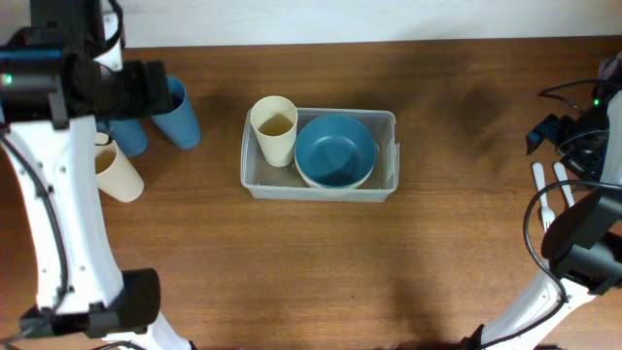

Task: Pack container
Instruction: 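Release the cream cup and move the left gripper left to the cups, then lower the left gripper onto the front cream cup's rim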

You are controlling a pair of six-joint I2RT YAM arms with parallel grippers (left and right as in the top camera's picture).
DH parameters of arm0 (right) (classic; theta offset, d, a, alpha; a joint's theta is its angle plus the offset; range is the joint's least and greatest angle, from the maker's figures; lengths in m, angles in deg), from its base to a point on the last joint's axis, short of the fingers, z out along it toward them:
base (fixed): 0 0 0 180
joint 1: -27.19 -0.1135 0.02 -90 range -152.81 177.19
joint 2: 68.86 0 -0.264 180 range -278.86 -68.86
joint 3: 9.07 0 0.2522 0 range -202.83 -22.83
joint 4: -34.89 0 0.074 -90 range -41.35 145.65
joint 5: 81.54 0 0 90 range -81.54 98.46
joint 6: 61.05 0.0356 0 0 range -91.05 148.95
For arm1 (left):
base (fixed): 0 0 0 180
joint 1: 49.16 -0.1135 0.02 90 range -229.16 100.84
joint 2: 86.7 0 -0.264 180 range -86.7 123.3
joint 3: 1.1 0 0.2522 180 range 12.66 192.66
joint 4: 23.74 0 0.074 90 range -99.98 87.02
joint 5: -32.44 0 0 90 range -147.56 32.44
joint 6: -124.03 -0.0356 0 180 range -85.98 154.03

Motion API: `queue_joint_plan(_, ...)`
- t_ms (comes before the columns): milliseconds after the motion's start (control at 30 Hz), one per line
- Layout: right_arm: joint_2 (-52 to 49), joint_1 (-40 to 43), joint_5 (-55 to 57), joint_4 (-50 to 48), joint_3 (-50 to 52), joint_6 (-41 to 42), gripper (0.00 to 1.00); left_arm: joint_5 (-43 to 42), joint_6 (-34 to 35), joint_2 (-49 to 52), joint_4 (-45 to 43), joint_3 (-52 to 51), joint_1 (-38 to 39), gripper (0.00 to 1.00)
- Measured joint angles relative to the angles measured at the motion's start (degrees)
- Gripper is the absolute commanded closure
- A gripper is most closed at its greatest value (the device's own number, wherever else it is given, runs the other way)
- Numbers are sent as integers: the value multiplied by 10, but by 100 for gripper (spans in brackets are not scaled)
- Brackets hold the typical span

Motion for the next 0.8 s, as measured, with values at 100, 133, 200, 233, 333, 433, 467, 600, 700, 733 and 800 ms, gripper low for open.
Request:
queue_joint_plan(100, 0, 0, 0, 0, 0, 0, 1, 3, 0, 4, -3, -65, -34, 0)
queue_joint_plan(133, 0, 0, 0, 0, 0, 0, 1, 6, 0, 4, -6, -81, -44, 0)
queue_joint_plan(200, 0, 0, 0, 0, 0, 0, 0, 10, 2, 5, -14, -111, -69, 0)
queue_joint_plan(233, 0, 0, 0, 0, 0, 0, 1, 10, 2, 6, -17, -120, -79, 0)
queue_joint_plan(333, 0, 0, 0, 0, 0, 0, 1, 10, 2, 6, -30, -143, -118, 0)
queue_joint_plan(433, 0, 0, 0, 0, 0, 0, 1, -5, -5, 6, -48, -157, -146, 0)
queue_joint_plan(467, 0, 0, 0, 0, 0, 0, 1, -14, -12, 6, -56, -161, -151, 0)
queue_joint_plan(600, 0, 0, 0, 0, 0, 0, 1, -46, -34, 6, -89, -184, -153, 0)
queue_joint_plan(700, 0, 0, 0, 0, 0, 0, 1, -59, -42, 6, -111, -209, -150, 0)
queue_joint_plan(733, 0, 0, 0, 0, 0, 0, 1, -61, -45, 6, -117, -221, -150, 0)
queue_joint_plan(800, 0, 0, 0, 0, 0, 0, 1, -64, -52, 6, -133, -246, -148, 0)
